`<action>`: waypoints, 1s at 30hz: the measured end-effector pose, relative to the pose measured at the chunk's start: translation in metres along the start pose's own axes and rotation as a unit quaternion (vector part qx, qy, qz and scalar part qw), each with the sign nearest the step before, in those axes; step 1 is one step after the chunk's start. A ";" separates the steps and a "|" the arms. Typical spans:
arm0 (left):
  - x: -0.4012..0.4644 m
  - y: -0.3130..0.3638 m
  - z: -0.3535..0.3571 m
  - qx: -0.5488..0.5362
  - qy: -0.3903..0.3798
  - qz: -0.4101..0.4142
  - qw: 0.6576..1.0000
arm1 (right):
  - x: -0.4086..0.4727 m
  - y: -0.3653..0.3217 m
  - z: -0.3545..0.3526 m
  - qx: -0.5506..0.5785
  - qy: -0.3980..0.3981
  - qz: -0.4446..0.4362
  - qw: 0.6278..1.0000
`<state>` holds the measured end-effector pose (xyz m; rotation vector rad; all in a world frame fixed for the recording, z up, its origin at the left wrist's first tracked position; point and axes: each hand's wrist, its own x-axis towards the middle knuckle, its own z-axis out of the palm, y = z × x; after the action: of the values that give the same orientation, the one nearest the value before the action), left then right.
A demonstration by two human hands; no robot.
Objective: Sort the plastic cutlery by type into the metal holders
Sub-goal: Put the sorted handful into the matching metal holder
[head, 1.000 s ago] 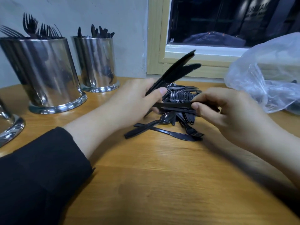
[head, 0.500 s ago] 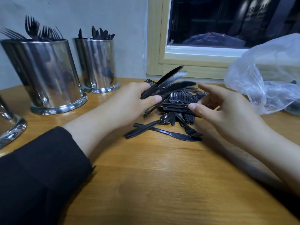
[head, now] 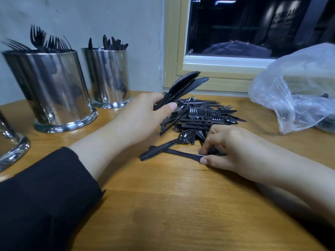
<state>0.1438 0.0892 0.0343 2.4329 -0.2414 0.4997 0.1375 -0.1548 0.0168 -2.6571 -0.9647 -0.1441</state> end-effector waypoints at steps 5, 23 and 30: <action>-0.001 0.002 -0.001 -0.005 0.000 0.005 1.000 | 0.000 -0.003 -0.002 0.035 -0.013 0.013 0.999; -0.004 0.008 -0.001 -0.052 0.035 0.025 0.998 | -0.004 0.026 -0.044 0.362 0.127 0.088 0.919; -0.013 0.023 0.017 -0.066 -0.044 0.069 0.994 | 0.001 0.013 -0.033 0.560 0.073 0.137 0.814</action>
<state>0.1302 0.0614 0.0299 2.3206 -0.4683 0.4237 0.1474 -0.1743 0.0453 -1.5967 -0.3687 0.2277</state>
